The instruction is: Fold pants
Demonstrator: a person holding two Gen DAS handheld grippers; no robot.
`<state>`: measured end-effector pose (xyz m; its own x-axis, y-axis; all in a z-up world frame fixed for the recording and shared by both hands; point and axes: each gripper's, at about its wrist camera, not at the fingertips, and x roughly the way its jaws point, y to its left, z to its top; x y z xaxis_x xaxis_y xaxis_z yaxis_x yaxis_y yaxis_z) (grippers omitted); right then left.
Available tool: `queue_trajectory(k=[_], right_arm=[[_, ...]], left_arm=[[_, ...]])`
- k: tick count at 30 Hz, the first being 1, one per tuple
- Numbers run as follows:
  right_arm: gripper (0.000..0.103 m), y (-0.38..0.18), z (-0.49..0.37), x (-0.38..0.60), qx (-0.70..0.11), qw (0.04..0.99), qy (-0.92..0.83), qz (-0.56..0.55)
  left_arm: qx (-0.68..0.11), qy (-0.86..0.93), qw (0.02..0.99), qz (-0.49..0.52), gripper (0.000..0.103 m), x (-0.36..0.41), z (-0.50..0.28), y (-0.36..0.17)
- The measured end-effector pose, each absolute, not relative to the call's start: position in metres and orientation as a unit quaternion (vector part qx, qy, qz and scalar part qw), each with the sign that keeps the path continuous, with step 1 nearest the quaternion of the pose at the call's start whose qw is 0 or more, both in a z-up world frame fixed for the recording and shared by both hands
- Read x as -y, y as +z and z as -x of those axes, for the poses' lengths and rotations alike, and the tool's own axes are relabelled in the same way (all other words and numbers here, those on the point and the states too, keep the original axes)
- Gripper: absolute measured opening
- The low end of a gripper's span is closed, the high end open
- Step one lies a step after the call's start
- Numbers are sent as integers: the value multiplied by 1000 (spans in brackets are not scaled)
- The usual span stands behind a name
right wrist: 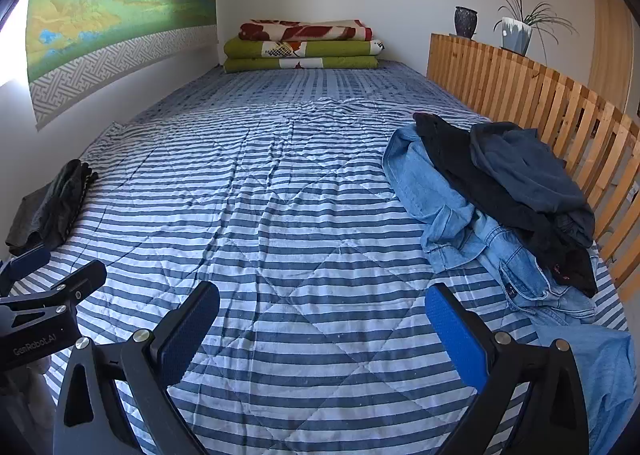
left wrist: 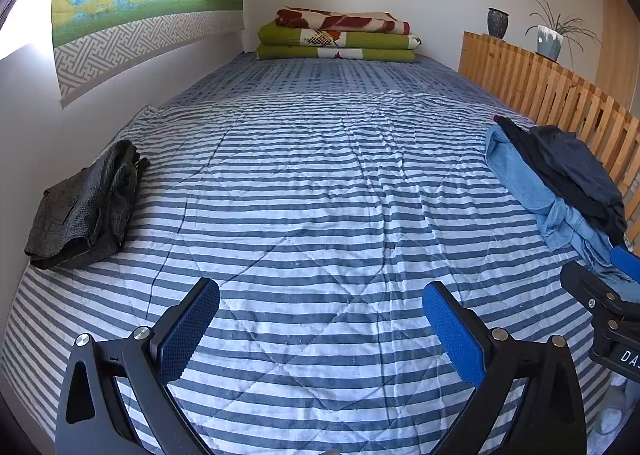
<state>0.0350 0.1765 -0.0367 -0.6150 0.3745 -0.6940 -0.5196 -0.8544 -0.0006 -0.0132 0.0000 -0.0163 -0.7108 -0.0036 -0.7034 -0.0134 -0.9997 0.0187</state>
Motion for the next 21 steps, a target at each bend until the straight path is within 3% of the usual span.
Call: queue_trajectory(k=[21], right_arm=[[102,-38,-30,-171,-104,247,893,362]], left_arm=[[-7,925,3,380,103,9,12,-18]])
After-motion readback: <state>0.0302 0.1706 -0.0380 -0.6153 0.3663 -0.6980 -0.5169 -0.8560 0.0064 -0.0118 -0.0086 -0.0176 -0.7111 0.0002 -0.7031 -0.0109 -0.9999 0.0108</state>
